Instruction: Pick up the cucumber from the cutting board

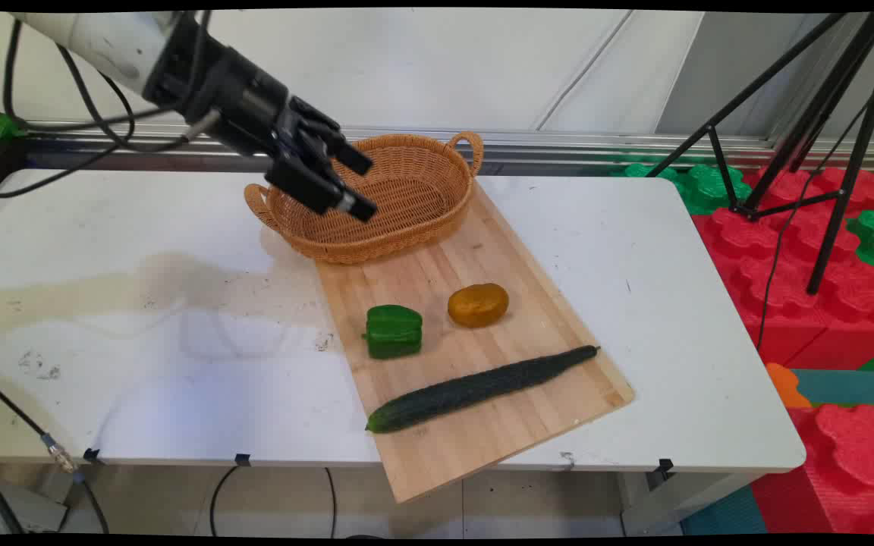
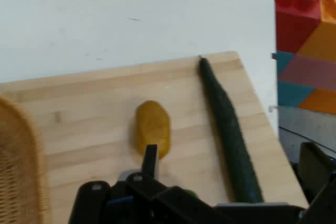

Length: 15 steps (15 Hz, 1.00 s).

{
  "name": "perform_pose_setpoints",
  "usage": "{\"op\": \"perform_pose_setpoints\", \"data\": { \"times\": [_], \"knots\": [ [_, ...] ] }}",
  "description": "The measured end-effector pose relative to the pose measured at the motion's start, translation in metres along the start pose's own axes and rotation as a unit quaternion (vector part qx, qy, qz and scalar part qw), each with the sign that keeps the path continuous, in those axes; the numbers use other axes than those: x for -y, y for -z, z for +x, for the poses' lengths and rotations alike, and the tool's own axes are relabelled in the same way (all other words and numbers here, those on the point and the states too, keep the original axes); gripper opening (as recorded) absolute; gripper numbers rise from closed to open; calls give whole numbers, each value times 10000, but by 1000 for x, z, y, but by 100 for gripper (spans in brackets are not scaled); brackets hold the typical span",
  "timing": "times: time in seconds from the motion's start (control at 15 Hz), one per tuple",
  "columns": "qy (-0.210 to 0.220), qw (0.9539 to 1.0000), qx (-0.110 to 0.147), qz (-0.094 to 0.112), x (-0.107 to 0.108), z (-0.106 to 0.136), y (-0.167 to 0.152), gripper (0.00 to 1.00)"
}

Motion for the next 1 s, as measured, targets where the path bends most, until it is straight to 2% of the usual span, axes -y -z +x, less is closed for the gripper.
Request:
{"op": "perform_pose_setpoints", "data": {
  "times": [0.47, 1.0],
  "knots": [
    [-181, 9986, 394, -316, -45, -5, -68, 100],
    [-390, 9940, 943, -402, -72, -24, -146, 100]
  ]
}}
